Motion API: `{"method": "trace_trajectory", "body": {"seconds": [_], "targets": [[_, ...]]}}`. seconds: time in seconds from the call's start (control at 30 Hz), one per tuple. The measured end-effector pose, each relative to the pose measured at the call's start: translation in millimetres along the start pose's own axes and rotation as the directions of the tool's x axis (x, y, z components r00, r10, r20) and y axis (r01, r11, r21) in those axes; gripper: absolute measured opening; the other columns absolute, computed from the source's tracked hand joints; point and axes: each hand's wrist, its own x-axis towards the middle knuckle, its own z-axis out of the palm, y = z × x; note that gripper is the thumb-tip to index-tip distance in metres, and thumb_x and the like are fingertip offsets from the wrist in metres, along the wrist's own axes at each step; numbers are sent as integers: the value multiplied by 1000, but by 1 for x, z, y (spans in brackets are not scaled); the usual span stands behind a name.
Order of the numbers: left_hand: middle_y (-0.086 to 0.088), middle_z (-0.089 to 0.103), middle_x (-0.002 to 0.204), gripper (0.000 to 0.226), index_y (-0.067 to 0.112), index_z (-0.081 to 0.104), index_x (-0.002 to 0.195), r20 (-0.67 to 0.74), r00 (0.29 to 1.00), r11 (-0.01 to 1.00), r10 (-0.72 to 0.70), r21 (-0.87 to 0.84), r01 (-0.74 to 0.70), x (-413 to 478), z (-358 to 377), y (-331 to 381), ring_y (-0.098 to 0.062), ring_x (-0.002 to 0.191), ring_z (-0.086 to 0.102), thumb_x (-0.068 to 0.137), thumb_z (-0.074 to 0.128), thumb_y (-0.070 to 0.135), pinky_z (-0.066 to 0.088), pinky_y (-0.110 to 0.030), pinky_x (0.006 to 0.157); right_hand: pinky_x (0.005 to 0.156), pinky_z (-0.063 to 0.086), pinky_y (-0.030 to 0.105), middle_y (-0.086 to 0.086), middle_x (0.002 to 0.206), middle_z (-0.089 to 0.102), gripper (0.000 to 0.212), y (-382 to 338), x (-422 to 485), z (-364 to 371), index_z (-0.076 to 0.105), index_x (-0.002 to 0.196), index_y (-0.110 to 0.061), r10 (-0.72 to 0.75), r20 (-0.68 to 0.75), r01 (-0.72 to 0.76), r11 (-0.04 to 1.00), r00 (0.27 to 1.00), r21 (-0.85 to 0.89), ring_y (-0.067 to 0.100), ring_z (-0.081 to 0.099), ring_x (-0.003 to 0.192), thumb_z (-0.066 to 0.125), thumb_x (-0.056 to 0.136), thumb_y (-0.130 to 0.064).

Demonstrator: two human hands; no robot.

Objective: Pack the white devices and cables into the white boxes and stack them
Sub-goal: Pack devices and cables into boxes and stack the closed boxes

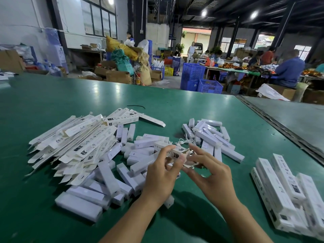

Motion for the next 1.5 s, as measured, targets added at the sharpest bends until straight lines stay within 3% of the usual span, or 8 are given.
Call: {"method": "trace_trajectory", "body": {"seconds": [0.13,0.33,0.53,0.67,0.8,1.07,1.2,1.5], "targets": [[1,72,79,38,58,49,107,-6,1000,999,-22,31,23,1,-2,-1,-10,69,67,73,46,75,54,-29,60,85,55,22,-10,117,70,14,-2,1,-1,75,97,-19,1,35,-2,1000,999,30,2,66,107,72,85,-25],[9,71,80,27,54,52,108,37,999,1000,-13,21,12,0,-2,-2,-2,75,68,83,56,64,47,-12,58,66,51,17,-15,77,68,25,-3,0,2,70,104,-25,130,-7,-128,981,991,145,8,65,67,75,80,-26],[18,71,85,26,64,54,105,40,999,1000,-6,-24,7,1,0,-2,-1,84,67,81,47,71,46,-8,65,64,54,21,-10,78,70,23,1,-1,6,68,98,-21,153,-44,-143,974,987,178,10,68,64,77,77,-22],[13,71,80,21,61,56,107,38,999,997,-3,-76,5,4,-1,-5,-6,79,68,88,52,54,52,-21,74,67,56,25,-3,98,72,10,3,-2,6,73,87,-8,41,-45,-35,992,998,124,11,68,74,76,79,-10],[11,70,78,23,57,58,108,9,1000,993,-12,-117,12,6,-1,-5,-11,77,69,87,54,49,55,-32,80,72,56,25,0,101,72,8,1,-2,5,74,85,-7,36,-30,-32,993,999,117,8,71,87,77,78,-4],[10,71,85,25,52,60,111,-9,1000,991,-7,-131,6,6,-1,-4,-10,77,69,86,55,49,53,-25,77,74,58,36,2,102,72,6,1,0,4,74,86,-6,27,7,-27,991,1000,134,12,70,99,72,83,-2],[6,71,88,25,51,60,109,-12,1000,991,5,-136,-6,6,-1,-3,-7,76,69,86,56,45,53,-20,74,73,57,33,0,97,72,7,0,0,3,72,85,-7,40,23,-43,990,999,135,11,69,99,70,85,0],[11,71,82,24,54,60,106,4,1000,995,17,-100,-17,6,-2,-3,-7,82,67,85,56,43,52,-20,76,71,59,39,-5,100,74,22,-8,1,0,64,98,-19,301,57,-303,894,952,329,18,72,77,76,81,-12]]}}
